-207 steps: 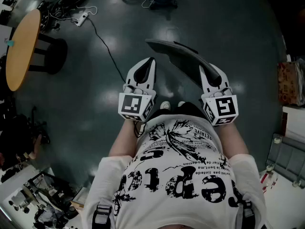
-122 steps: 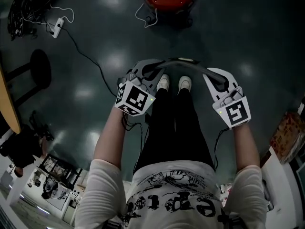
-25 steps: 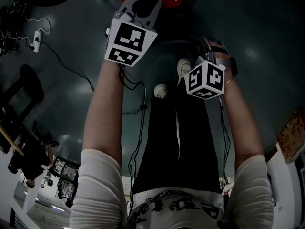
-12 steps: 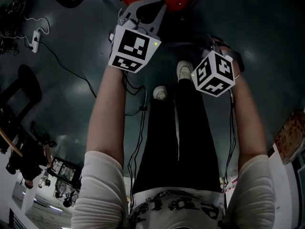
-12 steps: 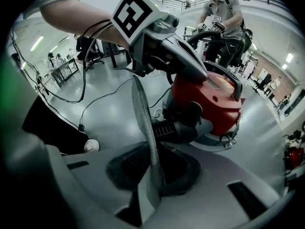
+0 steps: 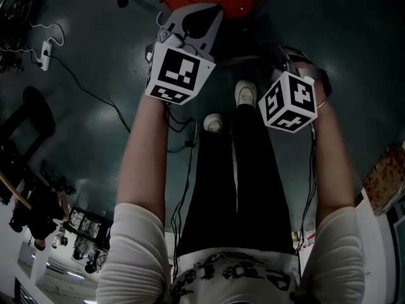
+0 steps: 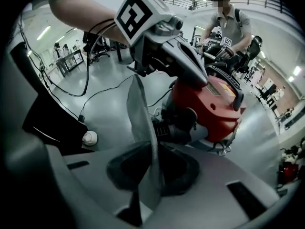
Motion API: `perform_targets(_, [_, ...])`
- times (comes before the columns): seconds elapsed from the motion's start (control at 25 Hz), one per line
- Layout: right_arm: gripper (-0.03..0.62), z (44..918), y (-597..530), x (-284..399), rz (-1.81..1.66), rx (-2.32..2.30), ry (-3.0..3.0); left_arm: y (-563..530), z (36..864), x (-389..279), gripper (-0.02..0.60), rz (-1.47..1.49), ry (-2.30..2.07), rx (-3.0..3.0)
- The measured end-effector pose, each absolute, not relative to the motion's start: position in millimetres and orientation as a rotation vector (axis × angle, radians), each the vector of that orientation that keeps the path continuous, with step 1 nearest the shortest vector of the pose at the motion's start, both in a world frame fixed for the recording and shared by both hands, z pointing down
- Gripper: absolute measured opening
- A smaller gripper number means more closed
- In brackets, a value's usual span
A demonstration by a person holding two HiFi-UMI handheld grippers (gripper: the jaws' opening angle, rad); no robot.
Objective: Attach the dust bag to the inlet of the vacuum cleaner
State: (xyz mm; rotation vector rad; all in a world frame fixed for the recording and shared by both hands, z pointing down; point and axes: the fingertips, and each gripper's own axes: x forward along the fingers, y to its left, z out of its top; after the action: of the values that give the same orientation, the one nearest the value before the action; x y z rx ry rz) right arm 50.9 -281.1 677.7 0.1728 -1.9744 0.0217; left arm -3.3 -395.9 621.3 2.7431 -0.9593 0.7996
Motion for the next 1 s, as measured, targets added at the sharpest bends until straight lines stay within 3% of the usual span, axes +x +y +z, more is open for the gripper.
perform_targets(0.6, [0.049, 679.2, -274.4, 54.6, -0.119, 0.344, -1.952, -398.4, 618.8, -4.0, 0.0, 0.815, -0.938, 2.69])
perform_targets(0.88, [0.157, 666.7, -274.9, 62.2, 0.029, 0.524, -2.033, -400.1, 594.0, -6.2, 0.0, 0.716, -1.042, 2.69])
perform_targets(1.0, [0.16, 649.8, -275.8, 66.1, 0.154, 0.635, -2.105, -386.1, 589.9, -4.6, 0.0, 0.696, -1.055, 2.684])
